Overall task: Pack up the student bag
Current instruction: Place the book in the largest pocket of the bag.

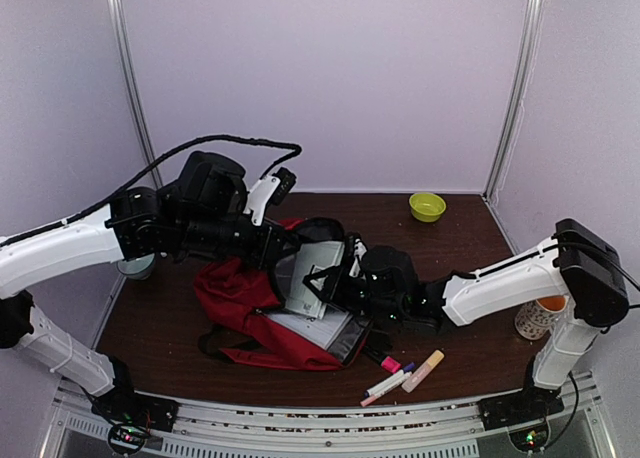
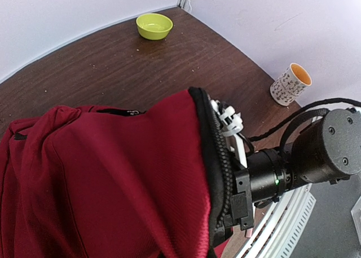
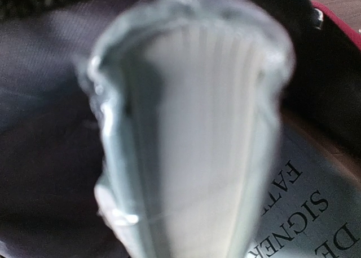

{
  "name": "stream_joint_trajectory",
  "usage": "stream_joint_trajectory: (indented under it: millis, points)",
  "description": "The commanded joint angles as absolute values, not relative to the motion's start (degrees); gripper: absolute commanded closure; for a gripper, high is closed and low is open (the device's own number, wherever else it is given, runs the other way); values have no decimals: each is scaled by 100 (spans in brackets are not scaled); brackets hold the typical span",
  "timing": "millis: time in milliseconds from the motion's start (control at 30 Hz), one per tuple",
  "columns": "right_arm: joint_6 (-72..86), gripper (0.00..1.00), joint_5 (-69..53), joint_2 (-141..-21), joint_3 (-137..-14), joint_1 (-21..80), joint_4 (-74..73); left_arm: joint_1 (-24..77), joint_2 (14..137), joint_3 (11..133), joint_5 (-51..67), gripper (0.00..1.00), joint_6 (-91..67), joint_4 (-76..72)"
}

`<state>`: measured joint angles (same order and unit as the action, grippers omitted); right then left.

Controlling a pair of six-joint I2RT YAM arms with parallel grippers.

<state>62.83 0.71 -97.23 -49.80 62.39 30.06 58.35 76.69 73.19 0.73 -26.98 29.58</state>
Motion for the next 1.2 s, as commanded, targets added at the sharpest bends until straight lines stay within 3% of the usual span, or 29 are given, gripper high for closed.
stream_joint_trajectory:
  millis: [0, 33, 100, 233, 367, 667, 1167]
  points:
    - [5915, 100, -7, -9644, -5393, 6260, 3353, 5897, 7468, 7339, 62, 100, -2676, 2318]
    - [5867, 100, -32, -9648, -5455, 6258, 3213, 5897, 7477, 7339, 62, 100, -2681, 2320]
    - [5722, 89, -94, -9638, -5597, 6258, 2817, 5897, 7479, 7326, 46, 100, -2686, 2333]
    - [5479, 51, -115, -9455, -5643, 6259, 2243, 5897, 7471, 7282, -23, 100, -2732, 2353]
    - [5283, 37, -109, -9117, -5531, 6259, 1859, 5890, 7491, 7283, -172, 100, -2767, 2404]
    - [4771, 21, 270, -8070, -5262, 6266, 593, 5783, 7617, 7348, -508, 100, -2784, 2601]
    - [3878, 16, 1801, -6257, -4587, 6245, -1800, 5665, 7396, 7146, -1099, 100, -2617, 3120]
